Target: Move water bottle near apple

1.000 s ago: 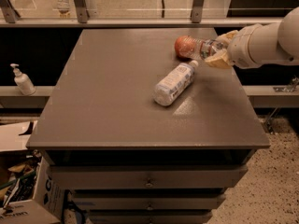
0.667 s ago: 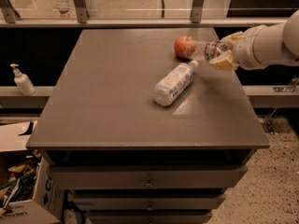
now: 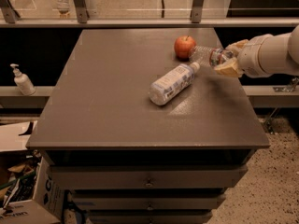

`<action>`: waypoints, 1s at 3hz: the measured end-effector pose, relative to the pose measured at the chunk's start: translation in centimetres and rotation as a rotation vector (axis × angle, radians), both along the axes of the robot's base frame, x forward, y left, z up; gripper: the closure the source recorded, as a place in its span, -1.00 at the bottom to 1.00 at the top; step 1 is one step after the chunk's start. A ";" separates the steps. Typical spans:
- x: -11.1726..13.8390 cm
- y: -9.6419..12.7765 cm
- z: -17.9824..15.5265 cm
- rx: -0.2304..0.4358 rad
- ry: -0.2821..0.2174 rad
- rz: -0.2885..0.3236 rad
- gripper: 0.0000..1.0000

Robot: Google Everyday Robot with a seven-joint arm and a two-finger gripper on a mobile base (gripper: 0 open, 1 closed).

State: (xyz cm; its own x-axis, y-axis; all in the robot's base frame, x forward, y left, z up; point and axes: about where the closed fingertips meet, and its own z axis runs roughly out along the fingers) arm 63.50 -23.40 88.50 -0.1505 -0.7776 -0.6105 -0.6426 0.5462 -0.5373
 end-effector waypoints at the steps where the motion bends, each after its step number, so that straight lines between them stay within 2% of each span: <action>1: 0.0 -0.1 -1.4 0.033 0.009 -0.009 1.00; 3: -0.6 1.2 -4.2 0.116 0.040 -0.001 1.00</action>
Offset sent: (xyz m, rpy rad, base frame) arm -0.0061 0.0024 -0.0484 0.1225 0.0393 -0.0175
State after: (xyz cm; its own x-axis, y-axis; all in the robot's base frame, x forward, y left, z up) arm 62.95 -22.24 84.35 -0.1774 -0.7021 -0.6896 -0.6613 0.6040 -0.4448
